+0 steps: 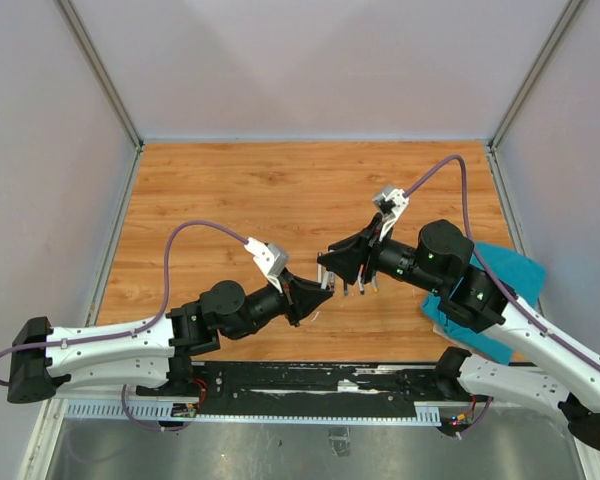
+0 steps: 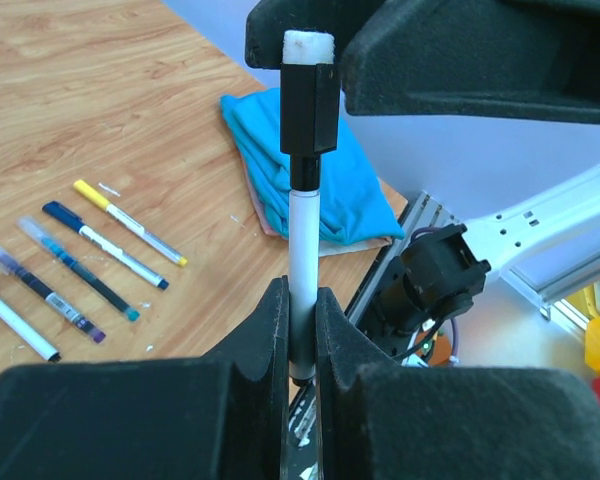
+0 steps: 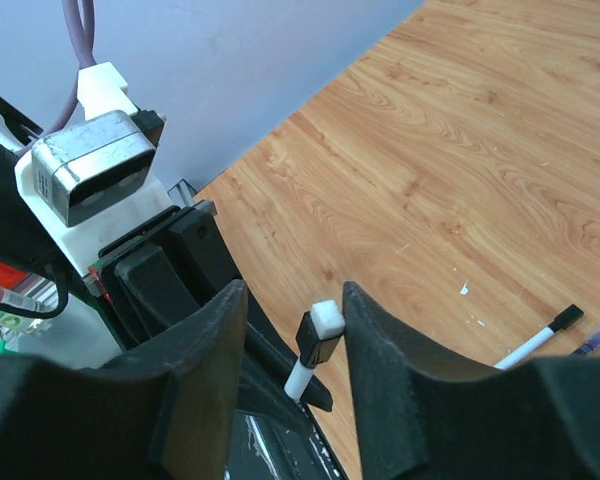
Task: Insert the pens into the pen caps
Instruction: Press the pen cap onto the pen.
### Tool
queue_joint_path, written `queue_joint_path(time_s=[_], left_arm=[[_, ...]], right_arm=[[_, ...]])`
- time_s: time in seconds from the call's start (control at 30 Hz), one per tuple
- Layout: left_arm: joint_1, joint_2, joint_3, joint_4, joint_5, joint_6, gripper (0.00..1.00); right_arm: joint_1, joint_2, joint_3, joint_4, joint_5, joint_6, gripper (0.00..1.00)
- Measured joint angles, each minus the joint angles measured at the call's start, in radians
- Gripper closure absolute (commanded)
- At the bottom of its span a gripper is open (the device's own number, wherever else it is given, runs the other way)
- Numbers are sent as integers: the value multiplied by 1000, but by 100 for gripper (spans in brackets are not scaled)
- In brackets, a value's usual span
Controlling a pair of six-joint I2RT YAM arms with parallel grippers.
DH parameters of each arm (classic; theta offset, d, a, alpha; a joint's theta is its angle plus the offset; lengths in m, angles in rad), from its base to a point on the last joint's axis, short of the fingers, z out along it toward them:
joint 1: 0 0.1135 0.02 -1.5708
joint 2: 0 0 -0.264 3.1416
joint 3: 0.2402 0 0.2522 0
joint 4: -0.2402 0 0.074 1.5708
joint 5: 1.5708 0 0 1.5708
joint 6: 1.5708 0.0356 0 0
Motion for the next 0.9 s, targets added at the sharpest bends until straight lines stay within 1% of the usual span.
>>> queue_joint_path(time_s=[0.47, 0.53, 0.77, 0.83, 0.9], left_arm=[[0, -1, 0, 7, 26, 14, 100], [0, -2, 0, 7, 28, 14, 100], [0, -11, 0, -3, 27, 17, 100], [0, -14, 0, -6, 26, 17, 100], [0, -18, 0, -7, 24, 18, 100]], right_arm=[[0, 5, -15, 19, 0, 26, 73], [0, 4, -23, 21, -2, 28, 76], [0, 2, -66, 71, -15, 66, 96], [-2, 0, -76, 91, -20, 77, 99], [-2, -3, -92, 119, -23, 90, 99]])
